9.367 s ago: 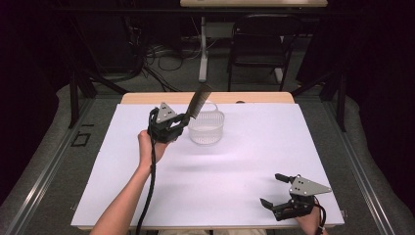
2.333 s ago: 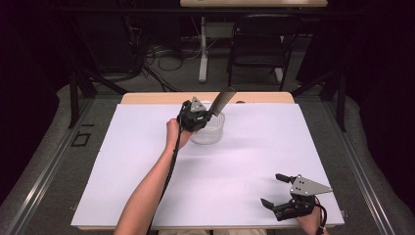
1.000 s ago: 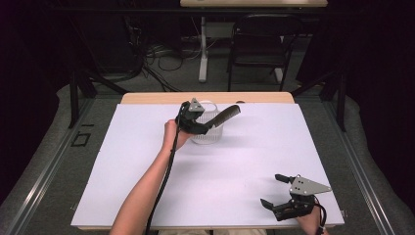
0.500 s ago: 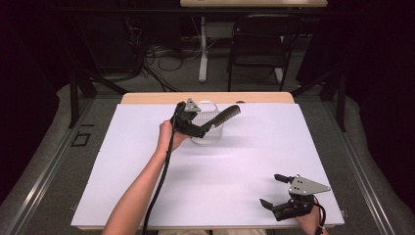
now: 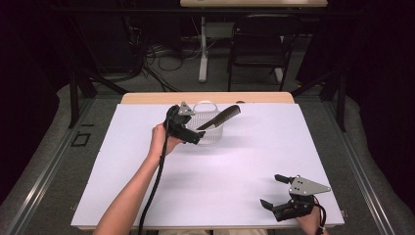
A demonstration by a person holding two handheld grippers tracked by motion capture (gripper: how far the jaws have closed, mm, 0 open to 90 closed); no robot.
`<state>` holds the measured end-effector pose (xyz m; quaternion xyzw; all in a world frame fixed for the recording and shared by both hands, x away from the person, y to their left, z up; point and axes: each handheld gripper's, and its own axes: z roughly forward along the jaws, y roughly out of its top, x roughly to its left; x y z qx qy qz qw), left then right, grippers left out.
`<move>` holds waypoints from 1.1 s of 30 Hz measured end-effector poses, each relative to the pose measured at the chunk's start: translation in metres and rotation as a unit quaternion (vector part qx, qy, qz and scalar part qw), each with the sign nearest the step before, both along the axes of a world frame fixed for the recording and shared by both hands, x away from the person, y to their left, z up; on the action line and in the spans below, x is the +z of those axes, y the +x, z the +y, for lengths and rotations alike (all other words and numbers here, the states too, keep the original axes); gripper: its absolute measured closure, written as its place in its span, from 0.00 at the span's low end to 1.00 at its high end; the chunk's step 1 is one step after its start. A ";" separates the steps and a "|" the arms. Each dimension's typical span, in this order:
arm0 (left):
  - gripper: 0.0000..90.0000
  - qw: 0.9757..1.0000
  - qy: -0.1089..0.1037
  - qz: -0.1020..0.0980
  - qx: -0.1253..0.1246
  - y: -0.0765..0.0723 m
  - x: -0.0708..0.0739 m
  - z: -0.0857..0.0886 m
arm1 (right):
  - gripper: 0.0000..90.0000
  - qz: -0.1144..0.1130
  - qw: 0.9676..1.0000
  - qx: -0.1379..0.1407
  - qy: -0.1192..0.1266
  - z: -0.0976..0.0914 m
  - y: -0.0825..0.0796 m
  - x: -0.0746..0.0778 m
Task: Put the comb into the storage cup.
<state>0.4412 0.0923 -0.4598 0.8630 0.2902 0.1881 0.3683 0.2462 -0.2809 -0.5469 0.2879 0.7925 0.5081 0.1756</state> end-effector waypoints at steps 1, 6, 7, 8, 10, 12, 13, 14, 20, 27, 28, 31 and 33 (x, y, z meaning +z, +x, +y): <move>0.02 1.000 0.001 0.000 0.003 -0.002 0.001 0.002 | 0.01 0.001 1.000 0.000 0.000 0.000 0.000 0.000; 0.00 1.000 -0.001 -0.001 0.013 -0.011 0.003 0.011 | 0.01 0.000 1.000 0.001 -0.001 0.001 0.000 0.000; 0.00 1.000 -0.002 -0.003 0.014 -0.014 0.003 0.012 | 0.01 0.000 1.000 0.001 -0.001 0.001 0.000 0.000; 0.00 1.000 -0.003 -0.002 0.013 -0.016 0.003 0.014 | 0.01 0.000 1.000 0.001 0.000 0.001 0.000 0.000; 0.00 1.000 0.000 -0.003 0.015 -0.021 0.003 0.017 | 0.01 0.001 1.000 0.001 0.000 0.001 0.000 0.000; 0.00 1.000 -0.002 0.000 0.016 -0.028 0.001 0.023 | 0.01 0.001 1.000 0.001 0.000 0.001 0.000 0.000; 0.00 1.000 -0.002 0.000 0.016 -0.028 0.001 0.023 | 0.01 0.001 1.000 0.001 0.000 0.001 0.000 0.000; 0.00 1.000 -0.001 -0.002 0.019 -0.032 -0.001 0.026 | 0.01 0.001 1.000 0.000 0.000 0.001 0.000 0.000; 0.00 1.000 -0.006 -0.001 0.022 -0.045 -0.007 0.036 | 0.01 0.001 1.000 -0.001 -0.001 0.001 0.000 0.000; 0.00 0.999 -0.012 0.003 0.035 -0.063 -0.023 0.050 | 0.01 0.002 1.000 0.000 -0.001 0.002 0.000 0.000; 0.00 0.999 -0.013 0.005 0.037 -0.064 -0.026 0.052 | 0.01 0.002 1.000 0.000 -0.001 0.002 0.000 0.000; 0.00 0.999 -0.024 0.009 0.044 -0.070 -0.034 0.057 | 0.01 0.004 1.000 0.000 -0.003 0.001 0.000 0.000; 0.00 0.999 -0.020 0.014 0.046 -0.076 -0.040 0.059 | 0.01 0.003 1.000 0.000 -0.002 0.002 0.000 -0.001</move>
